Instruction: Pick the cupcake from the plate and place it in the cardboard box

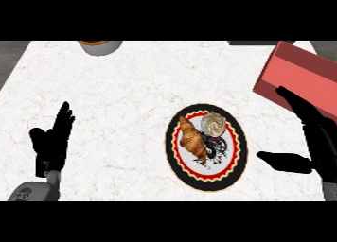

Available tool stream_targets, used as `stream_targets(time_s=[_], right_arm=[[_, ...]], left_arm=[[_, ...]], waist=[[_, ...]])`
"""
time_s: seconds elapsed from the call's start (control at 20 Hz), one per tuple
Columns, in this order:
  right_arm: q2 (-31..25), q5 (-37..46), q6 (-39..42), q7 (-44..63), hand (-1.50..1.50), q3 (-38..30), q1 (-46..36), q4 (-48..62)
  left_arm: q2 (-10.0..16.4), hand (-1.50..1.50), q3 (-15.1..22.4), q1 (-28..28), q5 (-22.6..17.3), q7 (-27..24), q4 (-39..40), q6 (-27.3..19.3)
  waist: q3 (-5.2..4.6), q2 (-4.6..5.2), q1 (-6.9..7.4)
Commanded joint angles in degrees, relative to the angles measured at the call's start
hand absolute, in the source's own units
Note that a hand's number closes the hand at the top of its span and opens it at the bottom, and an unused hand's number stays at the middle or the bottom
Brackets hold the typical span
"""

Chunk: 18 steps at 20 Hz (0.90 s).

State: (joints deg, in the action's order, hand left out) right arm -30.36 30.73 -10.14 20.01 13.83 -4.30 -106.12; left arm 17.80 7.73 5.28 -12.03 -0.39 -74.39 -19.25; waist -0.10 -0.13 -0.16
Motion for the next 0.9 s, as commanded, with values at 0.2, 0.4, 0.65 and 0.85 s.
stream_targets(time_s=[0.2,0.4,0.65,0.85], right_arm=[[1.0,3.1,16.1,18.6,-1.50,5.9,-6.1,-6.4],[5.7,4.0,23.1,28.4,-1.50,10.2,-12.9,-4.9],[10.6,6.0,26.2,31.5,-1.50,9.4,-18.8,5.1],[15.0,7.9,29.0,34.9,-1.50,10.2,-17.7,5.4]], left_arm=[[-0.7,0.00,-1.7,0.1,0.5,-1.5,1.7,1.7],[-1.0,0.00,-0.7,0.6,2.1,0.4,0.9,1.1],[-6.1,0.00,0.3,1.3,4.6,-2.2,3.7,-1.8],[-3.2,0.00,-1.4,-1.9,3.9,2.6,-4.1,0.3]], waist=[[0.04,0.06,0.24],[0.03,0.06,0.56],[0.05,0.26,0.47],[0.10,0.07,0.49]])
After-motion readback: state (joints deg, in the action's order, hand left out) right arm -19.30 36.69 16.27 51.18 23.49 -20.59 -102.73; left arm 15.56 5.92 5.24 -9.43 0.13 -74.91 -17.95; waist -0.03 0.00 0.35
